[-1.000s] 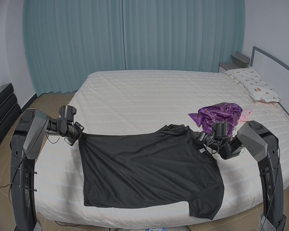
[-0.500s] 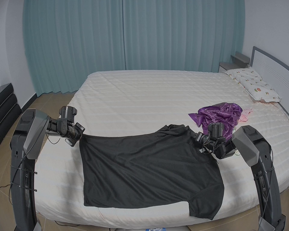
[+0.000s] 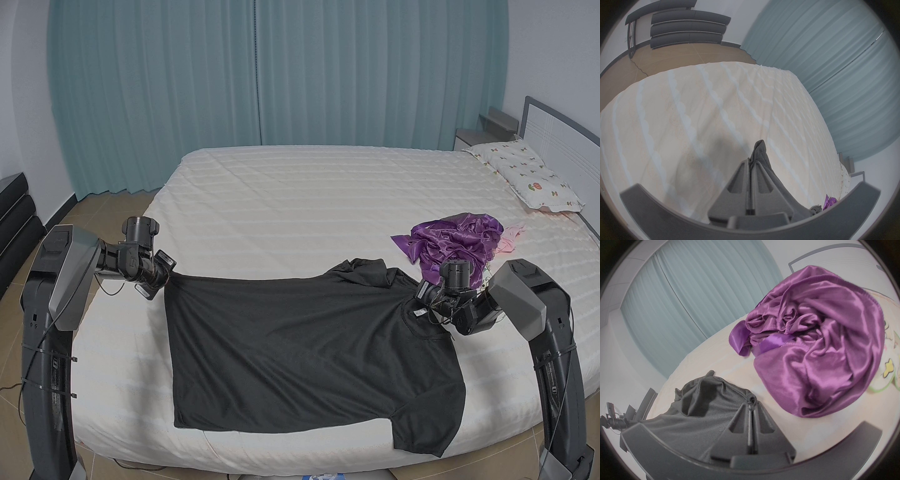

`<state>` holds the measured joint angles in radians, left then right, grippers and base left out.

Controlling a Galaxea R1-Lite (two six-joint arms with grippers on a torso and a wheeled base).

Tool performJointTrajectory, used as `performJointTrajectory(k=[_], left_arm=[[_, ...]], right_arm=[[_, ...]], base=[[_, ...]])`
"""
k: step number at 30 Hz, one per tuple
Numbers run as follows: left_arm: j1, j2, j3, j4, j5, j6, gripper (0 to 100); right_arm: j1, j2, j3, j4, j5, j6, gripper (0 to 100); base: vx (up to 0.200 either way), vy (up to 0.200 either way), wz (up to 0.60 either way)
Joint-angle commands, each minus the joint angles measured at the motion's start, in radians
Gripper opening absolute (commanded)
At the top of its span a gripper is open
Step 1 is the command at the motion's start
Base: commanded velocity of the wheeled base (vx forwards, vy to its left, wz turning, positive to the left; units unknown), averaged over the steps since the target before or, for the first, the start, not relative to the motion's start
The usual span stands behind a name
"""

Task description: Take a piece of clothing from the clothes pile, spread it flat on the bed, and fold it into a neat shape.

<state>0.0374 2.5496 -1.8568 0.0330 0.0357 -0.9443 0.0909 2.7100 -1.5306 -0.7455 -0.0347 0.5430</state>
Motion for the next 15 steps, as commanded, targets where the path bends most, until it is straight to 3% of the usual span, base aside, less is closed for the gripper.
performJointTrajectory(k=[1,6,15], left_arm=[[-0.007,0.018,-0.076,0.012,0.001,0.001,0],[-0.022,0.049,-0.143,0.047,0.01,0.004,0],[-0.041,0.077,-0.143,0.038,0.01,0.038,0]], right_arm=[[-0.011,-0.061,0.066,-0.031,0.002,0.002,0],[-0.01,-0.107,0.164,-0.031,0.021,-0.003,0],[-0.011,-0.093,0.168,-0.094,0.016,0.0,0]], base=[[0.0,0.0,0.0],[0.0,0.0,0.0],[0.0,0.0,0.0]])
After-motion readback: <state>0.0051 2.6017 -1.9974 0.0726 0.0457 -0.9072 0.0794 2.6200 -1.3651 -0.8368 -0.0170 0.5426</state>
